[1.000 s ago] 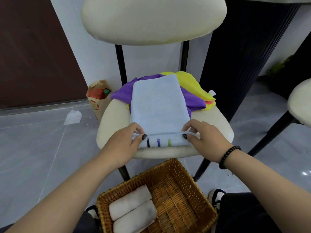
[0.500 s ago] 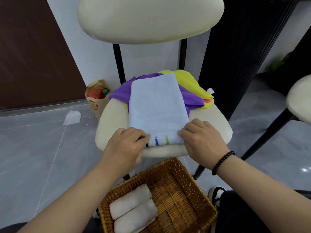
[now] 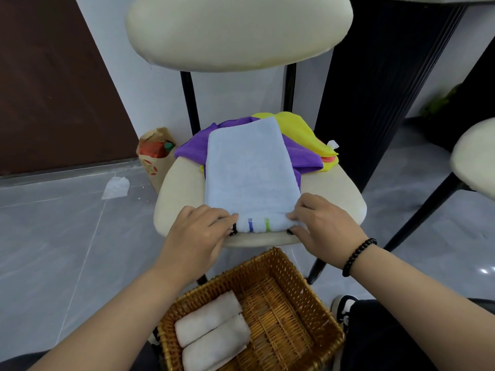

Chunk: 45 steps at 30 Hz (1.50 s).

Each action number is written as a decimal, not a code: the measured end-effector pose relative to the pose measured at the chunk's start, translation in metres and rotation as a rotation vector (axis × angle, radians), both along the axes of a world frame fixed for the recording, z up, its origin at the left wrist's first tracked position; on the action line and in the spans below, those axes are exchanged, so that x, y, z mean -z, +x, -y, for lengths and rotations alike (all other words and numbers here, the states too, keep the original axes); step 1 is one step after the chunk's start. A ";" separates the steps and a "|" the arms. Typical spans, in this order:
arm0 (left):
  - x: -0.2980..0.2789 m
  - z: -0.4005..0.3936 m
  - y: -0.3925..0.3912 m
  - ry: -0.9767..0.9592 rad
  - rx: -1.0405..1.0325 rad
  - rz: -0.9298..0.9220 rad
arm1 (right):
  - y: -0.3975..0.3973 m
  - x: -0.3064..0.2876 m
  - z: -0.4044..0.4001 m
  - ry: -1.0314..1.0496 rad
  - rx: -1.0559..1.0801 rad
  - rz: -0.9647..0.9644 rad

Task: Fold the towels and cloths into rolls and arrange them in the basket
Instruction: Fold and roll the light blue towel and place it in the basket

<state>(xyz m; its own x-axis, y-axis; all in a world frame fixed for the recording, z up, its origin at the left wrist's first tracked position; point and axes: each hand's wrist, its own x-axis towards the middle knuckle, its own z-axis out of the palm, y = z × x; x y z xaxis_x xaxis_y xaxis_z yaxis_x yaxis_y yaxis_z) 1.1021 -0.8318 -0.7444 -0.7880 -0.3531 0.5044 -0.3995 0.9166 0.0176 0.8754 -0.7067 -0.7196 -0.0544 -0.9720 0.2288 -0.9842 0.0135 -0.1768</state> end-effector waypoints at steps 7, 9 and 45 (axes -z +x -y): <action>0.000 -0.010 0.002 0.138 -0.081 -0.064 | 0.003 0.002 -0.004 -0.011 -0.057 -0.070; 0.000 -0.010 0.003 0.187 -0.150 -0.032 | 0.003 0.004 -0.003 0.009 -0.034 -0.067; 0.001 -0.016 -0.005 -0.028 0.010 0.014 | 0.009 0.016 0.021 -0.467 -0.072 -0.335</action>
<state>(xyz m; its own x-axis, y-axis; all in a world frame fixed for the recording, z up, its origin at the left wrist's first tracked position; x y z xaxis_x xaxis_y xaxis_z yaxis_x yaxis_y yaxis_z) 1.0967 -0.8156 -0.7451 -0.7985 -0.3314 0.5026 -0.3905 0.9205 -0.0135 0.8847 -0.7275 -0.7360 0.1573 -0.7623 0.6278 -0.9830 -0.0600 0.1734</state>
